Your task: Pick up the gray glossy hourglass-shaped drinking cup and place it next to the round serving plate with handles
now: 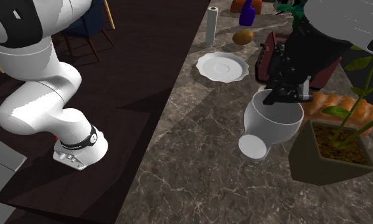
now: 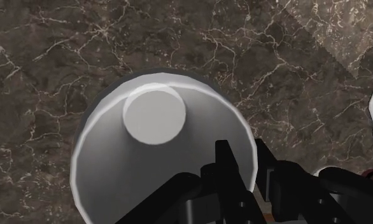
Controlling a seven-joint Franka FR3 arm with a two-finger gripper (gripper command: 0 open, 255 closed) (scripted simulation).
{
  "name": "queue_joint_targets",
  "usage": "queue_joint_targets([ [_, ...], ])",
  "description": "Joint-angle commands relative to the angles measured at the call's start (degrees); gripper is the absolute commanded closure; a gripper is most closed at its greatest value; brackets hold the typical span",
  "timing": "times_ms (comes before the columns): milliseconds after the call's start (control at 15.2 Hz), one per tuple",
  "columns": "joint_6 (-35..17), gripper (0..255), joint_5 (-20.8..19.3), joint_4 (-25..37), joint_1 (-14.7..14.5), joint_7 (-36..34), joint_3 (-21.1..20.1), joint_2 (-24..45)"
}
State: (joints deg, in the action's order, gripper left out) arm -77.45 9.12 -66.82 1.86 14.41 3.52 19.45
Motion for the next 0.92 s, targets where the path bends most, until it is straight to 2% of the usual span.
queue_joint_targets([
  [0,1.9,255,0.1,2.5,0.1,-0.2,0.0,0.7],
  [396,-2.5,255,0.0,-8.0,-5.0,-7.0,-2.5,-6.5],
  [858,-6.0,255,0.5,-14.7,-10.3,-15.5,-6.1,-11.3],
])
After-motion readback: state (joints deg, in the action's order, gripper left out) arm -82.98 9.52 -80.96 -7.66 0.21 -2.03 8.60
